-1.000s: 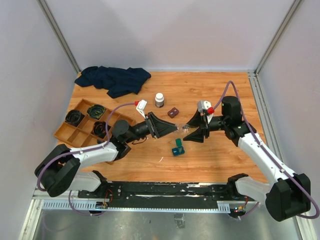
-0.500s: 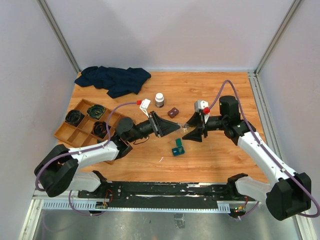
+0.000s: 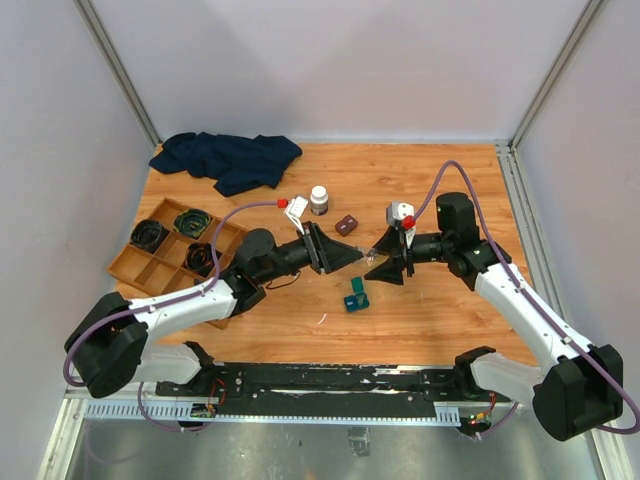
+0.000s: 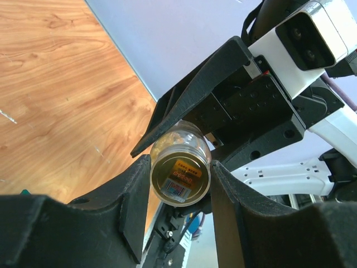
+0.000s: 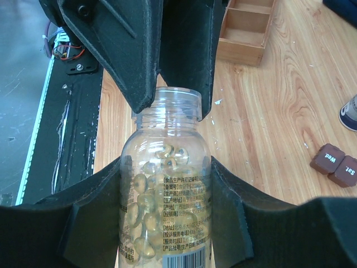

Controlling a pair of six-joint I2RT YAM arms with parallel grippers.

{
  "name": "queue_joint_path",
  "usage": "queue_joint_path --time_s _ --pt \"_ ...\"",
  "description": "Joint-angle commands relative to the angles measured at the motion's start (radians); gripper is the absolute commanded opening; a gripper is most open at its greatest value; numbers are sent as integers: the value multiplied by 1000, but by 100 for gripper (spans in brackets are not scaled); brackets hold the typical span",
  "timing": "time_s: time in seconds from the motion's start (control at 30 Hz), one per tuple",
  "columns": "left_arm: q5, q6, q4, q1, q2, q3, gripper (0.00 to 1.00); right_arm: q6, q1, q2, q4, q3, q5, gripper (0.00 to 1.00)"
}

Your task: Sort the pills into containers

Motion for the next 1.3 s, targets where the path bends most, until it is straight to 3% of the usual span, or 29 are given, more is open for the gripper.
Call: queue_joint_path --time_s 0.0,0.23,0.4,0.7,0.9,1.03,1.2,1.27 --pt "21 38 -44 -26 -11 39 10 24 20 3 44 38 -32 1" --pt "103 105 -69 -27 1 57 9 133 9 7 142 17 -104 1" --pt "177 237 -67 -27 2 53 9 257 -18 -1 268 -18 -183 1" --pt "482 639 -69 -24 42 69 6 268 -20 -12 294 -25 -240 1" --pt "519 691 -97 12 78 105 5 260 -20 -19 292 -26 -242 1" --pt "499 672 -98 20 86 125 11 245 -20 -21 280 -23 -241 1" --pt "426 592 -98 20 64 143 40 214 -22 -25 245 -15 -235 1" --pt "397 574 -98 20 44 138 46 211 -22 -24 244 -16 -237 0"
